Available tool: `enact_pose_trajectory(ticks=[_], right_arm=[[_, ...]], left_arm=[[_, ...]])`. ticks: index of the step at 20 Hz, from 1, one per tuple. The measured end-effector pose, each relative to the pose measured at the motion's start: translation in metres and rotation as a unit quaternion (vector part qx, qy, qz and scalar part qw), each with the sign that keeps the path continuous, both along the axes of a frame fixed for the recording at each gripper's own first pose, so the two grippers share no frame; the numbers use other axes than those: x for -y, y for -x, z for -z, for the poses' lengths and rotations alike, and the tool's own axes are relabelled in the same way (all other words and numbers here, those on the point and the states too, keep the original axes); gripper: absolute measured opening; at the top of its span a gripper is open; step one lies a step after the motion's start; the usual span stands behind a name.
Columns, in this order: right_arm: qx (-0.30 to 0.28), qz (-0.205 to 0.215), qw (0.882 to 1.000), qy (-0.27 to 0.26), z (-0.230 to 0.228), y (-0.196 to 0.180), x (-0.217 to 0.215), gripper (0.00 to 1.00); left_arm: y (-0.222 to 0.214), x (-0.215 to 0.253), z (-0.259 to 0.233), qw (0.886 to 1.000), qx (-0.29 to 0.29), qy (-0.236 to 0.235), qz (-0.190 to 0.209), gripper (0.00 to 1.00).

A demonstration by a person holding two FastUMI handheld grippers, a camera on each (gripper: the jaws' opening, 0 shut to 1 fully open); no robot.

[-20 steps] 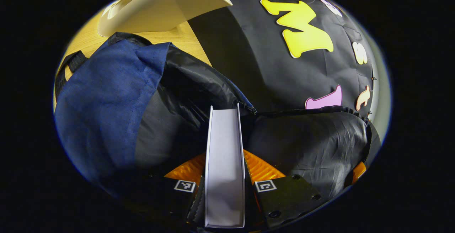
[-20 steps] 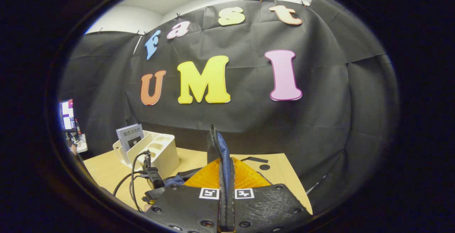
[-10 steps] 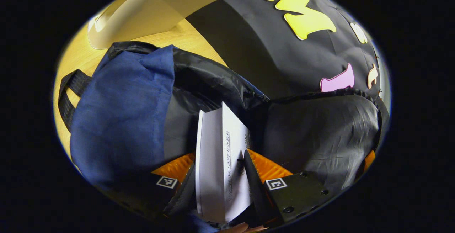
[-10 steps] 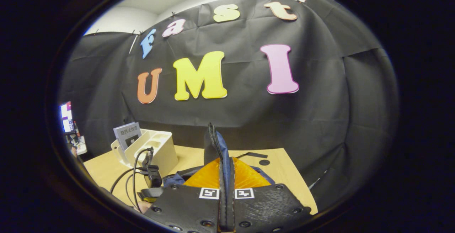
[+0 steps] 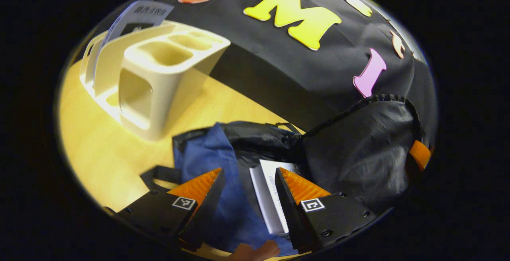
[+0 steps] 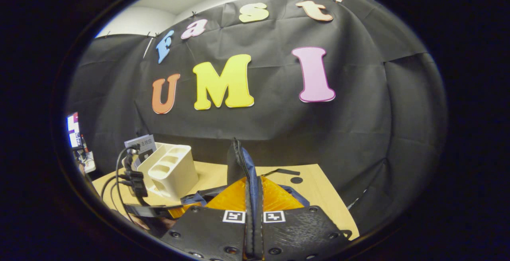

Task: Open the schoolbag, grab two books from the bookshelf and put them into the schoolbag.

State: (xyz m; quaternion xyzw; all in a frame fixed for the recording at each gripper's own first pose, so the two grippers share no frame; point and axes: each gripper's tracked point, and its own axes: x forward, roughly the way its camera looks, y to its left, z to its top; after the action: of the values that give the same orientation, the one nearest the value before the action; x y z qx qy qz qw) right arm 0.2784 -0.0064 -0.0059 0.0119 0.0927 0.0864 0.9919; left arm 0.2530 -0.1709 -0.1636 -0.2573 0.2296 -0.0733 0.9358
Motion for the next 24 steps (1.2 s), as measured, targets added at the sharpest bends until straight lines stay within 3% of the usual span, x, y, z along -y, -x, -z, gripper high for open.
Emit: enact_pose_trajectory(ticks=[4, 6, 7, 12, 17, 24], right_arm=[[-0.009, -0.011, 1.000, -0.006, 0.004, -0.002, -0.010, 0.02], [-0.015, -0.010, 1.000, -0.011, 0.008, -0.004, -0.008, 0.00], [-0.017, -0.008, 1.000, -0.012, 0.009, -0.003, -0.006, 0.00], [-0.022, 0.007, 1.000, -0.020, 0.012, -0.006, -0.002, 0.02], [-0.024, 0.024, 0.999, -0.014, 0.017, -0.004, -0.001, 0.02], [-0.032, 0.033, 0.999, -0.021, 0.025, -0.008, -0.017, 0.00]], left_arm=[[0.013, -0.049, -0.023, 0.996, 0.032, -0.080, -0.021, 0.82], [0.019, -0.073, -0.036, 0.993, 0.047, -0.107, -0.036, 0.87], [0.023, -0.085, -0.041, 0.991, 0.052, -0.121, -0.039, 0.96], [0.037, -0.135, -0.081, 0.975, 0.096, -0.195, -0.047, 0.98], [0.037, -0.202, -0.126, 0.966, 0.127, -0.213, -0.078, 0.98], [-0.003, -0.290, -0.158, 0.958, 0.114, -0.242, -0.106, 0.98]])
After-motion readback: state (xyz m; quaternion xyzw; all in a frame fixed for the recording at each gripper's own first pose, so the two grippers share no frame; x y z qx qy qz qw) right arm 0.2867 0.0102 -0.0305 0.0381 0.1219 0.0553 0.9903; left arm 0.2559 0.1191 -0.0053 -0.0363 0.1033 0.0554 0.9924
